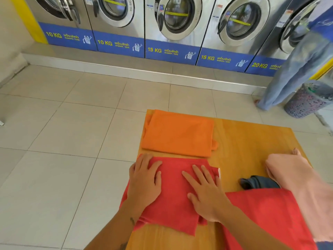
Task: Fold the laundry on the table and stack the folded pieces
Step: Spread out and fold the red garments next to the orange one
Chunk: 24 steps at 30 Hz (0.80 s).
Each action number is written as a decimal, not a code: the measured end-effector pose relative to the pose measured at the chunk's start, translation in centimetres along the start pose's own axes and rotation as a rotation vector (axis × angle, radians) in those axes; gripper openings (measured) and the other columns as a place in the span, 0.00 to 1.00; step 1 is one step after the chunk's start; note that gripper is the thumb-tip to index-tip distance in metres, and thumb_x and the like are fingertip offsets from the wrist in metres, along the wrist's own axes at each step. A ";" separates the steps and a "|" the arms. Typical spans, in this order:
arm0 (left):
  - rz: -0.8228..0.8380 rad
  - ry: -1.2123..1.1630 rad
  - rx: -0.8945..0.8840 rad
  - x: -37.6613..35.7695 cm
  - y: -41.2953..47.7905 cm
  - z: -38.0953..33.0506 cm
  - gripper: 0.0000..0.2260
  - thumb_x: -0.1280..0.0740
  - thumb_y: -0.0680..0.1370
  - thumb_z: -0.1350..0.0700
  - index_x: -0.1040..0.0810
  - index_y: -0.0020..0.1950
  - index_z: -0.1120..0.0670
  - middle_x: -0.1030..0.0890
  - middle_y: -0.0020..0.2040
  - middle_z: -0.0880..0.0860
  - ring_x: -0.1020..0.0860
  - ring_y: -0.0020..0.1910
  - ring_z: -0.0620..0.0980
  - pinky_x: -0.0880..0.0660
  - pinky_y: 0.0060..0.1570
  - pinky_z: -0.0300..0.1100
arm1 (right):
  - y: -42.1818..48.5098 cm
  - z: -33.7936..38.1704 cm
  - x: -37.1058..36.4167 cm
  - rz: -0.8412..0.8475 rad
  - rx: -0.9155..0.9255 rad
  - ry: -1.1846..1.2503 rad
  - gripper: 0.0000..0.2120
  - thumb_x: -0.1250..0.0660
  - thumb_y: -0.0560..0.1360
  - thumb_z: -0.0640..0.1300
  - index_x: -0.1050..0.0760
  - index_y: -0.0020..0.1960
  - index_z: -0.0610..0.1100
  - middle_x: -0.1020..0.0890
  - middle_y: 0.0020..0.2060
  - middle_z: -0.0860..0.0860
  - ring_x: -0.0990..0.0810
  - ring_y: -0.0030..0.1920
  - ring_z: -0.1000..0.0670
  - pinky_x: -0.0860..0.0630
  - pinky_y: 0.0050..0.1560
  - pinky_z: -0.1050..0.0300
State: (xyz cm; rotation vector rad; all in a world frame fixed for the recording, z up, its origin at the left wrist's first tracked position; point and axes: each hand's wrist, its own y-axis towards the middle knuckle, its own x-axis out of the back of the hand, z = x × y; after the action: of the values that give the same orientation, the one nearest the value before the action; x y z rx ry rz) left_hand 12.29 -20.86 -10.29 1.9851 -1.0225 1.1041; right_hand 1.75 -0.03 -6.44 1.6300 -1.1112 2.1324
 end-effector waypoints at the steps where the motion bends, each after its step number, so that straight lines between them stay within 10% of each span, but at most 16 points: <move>1: -0.006 -0.010 0.003 -0.3 0.3 -0.5 0.15 0.41 0.78 0.48 0.22 0.62 0.47 0.28 0.67 0.52 0.33 0.70 0.54 0.33 0.66 0.57 | 0.2 -0.5 -0.1 -0.020 -0.018 -0.043 0.32 0.53 0.79 0.59 0.64 0.78 0.65 0.59 0.81 0.52 0.63 0.80 0.44 0.61 0.75 0.31; 8: 0.053 -0.012 0.021 -0.9 2.0 -3.8 0.13 0.38 0.78 0.52 0.22 0.61 0.50 0.27 0.67 0.53 0.34 0.71 0.55 0.37 0.67 0.56 | 0.4 -3.0 2.7 0.043 -0.059 0.108 0.32 0.44 0.79 0.50 0.54 0.80 0.62 0.54 0.82 0.51 0.57 0.80 0.44 0.57 0.77 0.33; 13: -0.040 0.001 -0.022 1.0 0.9 -4.4 0.13 0.33 0.72 0.59 0.20 0.56 0.50 0.23 0.58 0.50 0.26 0.59 0.54 0.33 0.63 0.56 | -3.7 -8.6 5.6 -0.277 -0.157 0.433 0.28 0.37 0.74 0.40 0.31 0.73 0.50 0.28 0.72 0.48 0.31 0.71 0.44 0.33 0.70 0.46; 17: 0.055 -0.203 -0.198 1.3 -1.3 -10.3 0.14 0.35 0.73 0.62 0.21 0.56 0.50 0.23 0.52 0.47 0.23 0.50 0.50 0.27 0.54 0.50 | -8.7 -15.3 5.9 0.011 -0.363 0.289 0.30 0.39 0.72 0.43 0.32 0.74 0.55 0.29 0.72 0.52 0.31 0.71 0.46 0.33 0.69 0.47; 24: 0.274 -0.107 -0.348 -3.4 -5.0 -21.0 0.21 0.41 0.76 0.58 0.29 0.69 0.47 0.29 0.65 0.45 0.34 0.67 0.48 0.37 0.66 0.46 | -12.1 -17.8 4.0 0.001 -0.227 0.106 0.26 0.41 0.69 0.50 0.32 0.68 0.53 0.23 0.59 0.51 0.25 0.63 0.44 0.34 0.62 0.42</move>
State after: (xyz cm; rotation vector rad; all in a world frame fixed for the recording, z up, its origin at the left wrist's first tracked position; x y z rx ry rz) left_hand 7.30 -0.32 -4.80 1.6725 -1.4685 0.8889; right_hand -5.32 19.41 0.70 1.4001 -1.2678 1.9837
